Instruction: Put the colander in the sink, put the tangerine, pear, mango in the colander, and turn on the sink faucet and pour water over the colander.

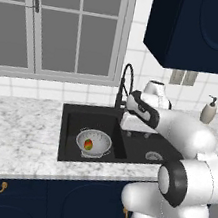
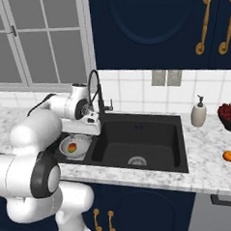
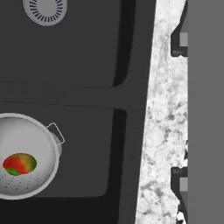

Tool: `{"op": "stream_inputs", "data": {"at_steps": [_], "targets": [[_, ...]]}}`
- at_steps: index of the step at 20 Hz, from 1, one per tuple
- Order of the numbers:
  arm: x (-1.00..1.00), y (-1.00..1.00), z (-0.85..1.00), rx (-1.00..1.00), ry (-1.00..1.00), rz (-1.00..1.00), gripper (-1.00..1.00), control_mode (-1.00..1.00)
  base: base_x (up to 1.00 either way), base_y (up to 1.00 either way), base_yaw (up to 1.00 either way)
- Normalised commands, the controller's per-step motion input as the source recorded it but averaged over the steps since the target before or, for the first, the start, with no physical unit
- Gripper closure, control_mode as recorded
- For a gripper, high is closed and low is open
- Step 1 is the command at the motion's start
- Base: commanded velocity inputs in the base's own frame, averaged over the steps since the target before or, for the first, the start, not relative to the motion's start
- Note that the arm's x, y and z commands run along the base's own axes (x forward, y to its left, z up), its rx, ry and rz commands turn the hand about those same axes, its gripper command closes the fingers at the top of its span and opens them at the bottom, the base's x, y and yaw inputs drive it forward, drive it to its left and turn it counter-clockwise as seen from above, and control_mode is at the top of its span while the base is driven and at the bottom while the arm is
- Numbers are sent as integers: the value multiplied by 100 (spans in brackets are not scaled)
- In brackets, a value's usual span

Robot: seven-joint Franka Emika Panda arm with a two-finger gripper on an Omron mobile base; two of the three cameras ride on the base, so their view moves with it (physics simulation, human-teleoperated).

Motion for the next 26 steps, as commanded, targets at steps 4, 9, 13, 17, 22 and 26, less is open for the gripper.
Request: {"op": "stream_inputs", "data": {"at_steps": [4,9,13,17,22,26], "targets": [[-8,-100,17,2,18,-20,-100,-100,0,0,0],[-13,-100,9,3,20,-21,-100,-100,0,0,0],[-12,-100,6,1,21,-20,-100,-100,0,0,0],[-9,-100,1,2,22,-19,-100,-100,0,0,0],[-13,-100,0,6,18,-17,-100,-100,0,0,0],[-12,-100,0,6,15,-15,-100,-100,0,0,0]]}}
